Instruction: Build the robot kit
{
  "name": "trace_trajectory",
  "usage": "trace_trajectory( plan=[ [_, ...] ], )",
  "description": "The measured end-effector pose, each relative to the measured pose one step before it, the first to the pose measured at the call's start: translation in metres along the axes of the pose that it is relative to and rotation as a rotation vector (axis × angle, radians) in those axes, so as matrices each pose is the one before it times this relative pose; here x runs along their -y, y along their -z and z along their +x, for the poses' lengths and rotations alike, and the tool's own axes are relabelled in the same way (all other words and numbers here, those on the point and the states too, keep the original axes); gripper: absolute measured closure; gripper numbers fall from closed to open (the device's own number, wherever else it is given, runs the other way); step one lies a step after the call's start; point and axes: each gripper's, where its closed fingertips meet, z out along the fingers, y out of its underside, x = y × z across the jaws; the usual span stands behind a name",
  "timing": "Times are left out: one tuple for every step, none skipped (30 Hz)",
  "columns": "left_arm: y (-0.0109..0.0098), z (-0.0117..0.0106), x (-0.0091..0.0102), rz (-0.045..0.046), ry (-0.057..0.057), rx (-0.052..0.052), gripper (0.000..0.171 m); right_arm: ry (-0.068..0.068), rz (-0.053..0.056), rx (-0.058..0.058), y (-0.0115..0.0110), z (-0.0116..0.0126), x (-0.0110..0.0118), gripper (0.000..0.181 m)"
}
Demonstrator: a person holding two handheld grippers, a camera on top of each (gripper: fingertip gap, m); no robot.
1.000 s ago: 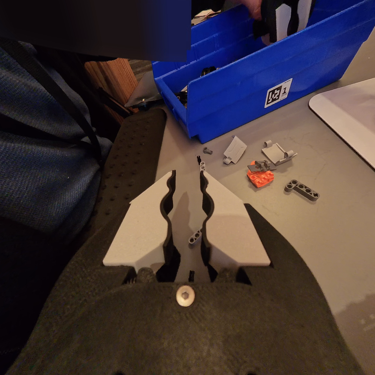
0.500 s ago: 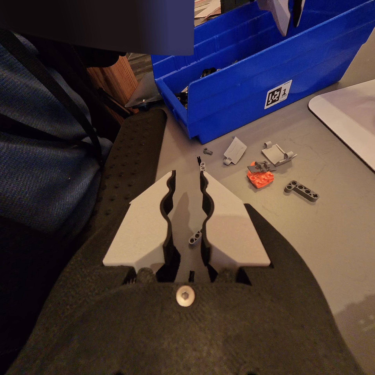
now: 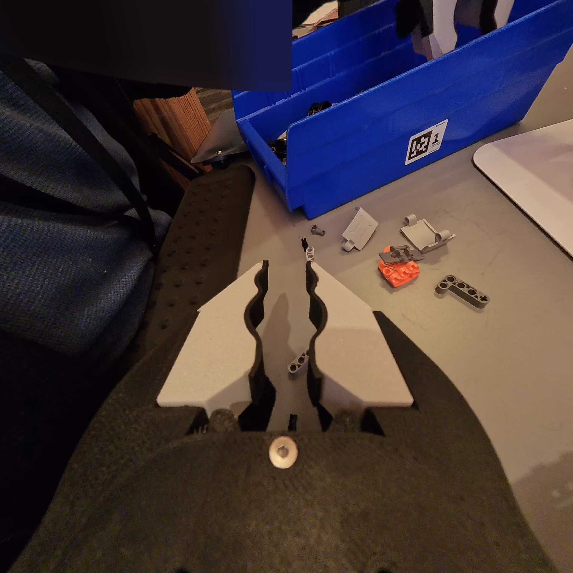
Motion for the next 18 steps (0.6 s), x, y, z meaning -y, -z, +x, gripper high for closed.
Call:
trace_trajectory(
  plan=[
    [-0.00445, 0.00065, 0.00148, -0.00534, -0.0011, -0.0099, 0.137, 0.0000, -0.0001, -0.0002, 0.00006, 0.00011, -0.00001, 0.160],
    [-0.00369, -0.00075, 0.00105, -0.00532, -0.0011, -0.0006, 0.138, 0.0000, 0.0000, 0.0003, 0.00000, -0.00004, 0.00000, 0.160],
    [-0.00325, 0.00106, 0.00099, -0.00372, -0.0003, -0.0117, 0.138, 0.0000, 0.0002, 0.0002, -0.00001, -0.00004, 0.00003, 0.160],
    [-0.00319, 0.00170, 0.00072, -0.00234, 0.0012, -0.0154, 0.138, -0.0003, 0.0000, 0.0004, -0.00011, 0.00000, -0.00004, 0.160],
    [-0.00311, 0.00114, 0.00044, -0.00245, 0.0023, -0.0113, 0.138, -0.0008, -0.0001, 0.0007, -0.00004, 0.00000, -0.00006, 0.160],
    [-0.00323, 0.00097, -0.00070, -0.00762, 0.0029, -0.0085, 0.140, -0.0008, -0.0005, 0.0002, -0.00005, 0.00010, -0.00021, 0.160],
    [-0.00261, 0.00095, -0.00065, -0.00454, -0.0049, -0.0041, 0.141, -0.0007, -0.0005, 0.0002, -0.00015, 0.00005, -0.00007, 0.160],
    [-0.00052, 0.00006, 0.00076, 0.00574, -0.0048, 0.0023, 0.141, -0.0004, -0.0005, 0.0002, -0.00008, 0.00002, -0.00011, 0.160],
    [0.00041, 0.00085, -0.00096, -0.00215, 0.0028, -0.0058, 0.143, 0.0000, -0.0001, -0.0003, 0.00003, 0.00014, -0.00010, 0.160],
    [0.00064, 0.00075, -0.00219, -0.00946, 0.0059, -0.0054, 0.143, -0.0004, 0.0002, -0.0004, 0.00005, 0.00011, 0.00002, 0.160],
    [0.00081, -0.00017, -0.00240, -0.00766, -0.0001, 0.0055, 0.142, -0.0003, 0.0000, -0.0002, 0.00000, 0.00001, 0.00000, 0.160],
    [0.00104, 0.00137, -0.00302, -0.00655, -0.0066, 0.0016, 0.143, 0.0000, -0.0001, -0.0001, 0.00001, 0.00001, -0.00001, 0.160],
    [0.00137, 0.00220, -0.00354, -0.00768, -0.0006, -0.0034, 0.143, 0.0001, -0.0003, -0.0002, -0.00001, 0.00006, -0.00013, 0.160],
    [0.00201, 0.00152, -0.00399, -0.00831, 0.0060, -0.0002, 0.143, -0.0002, -0.0003, 0.0001, -0.00005, 0.00003, 0.00001, 0.160],
    [0.00253, 0.00189, -0.00473, -0.00994, 0.0065, -0.0020, 0.143, -0.0003, -0.0002, 0.0005, -0.00010, -0.00001, -0.00007, 0.160],
    [0.00280, 0.00191, -0.00463, -0.00706, 0.0029, 0.0001, 0.143, 0.0000, -0.0002, 0.0005, 0.00002, -0.00007, -0.00003, 0.160],
    [0.00314, 0.00063, -0.00406, -0.00228, 0.0035, 0.0075, 0.143, 0.0002, -0.0007, 0.0002, -0.00025, -0.00004, -0.00009, 0.160],
    [0.00275, 0.00150, -0.00473, -0.00639, 0.0118, -0.0015, 0.143, -0.0004, -0.0010, 0.0003, -0.00008, 0.00003, -0.00027, 0.160]
  ],
)
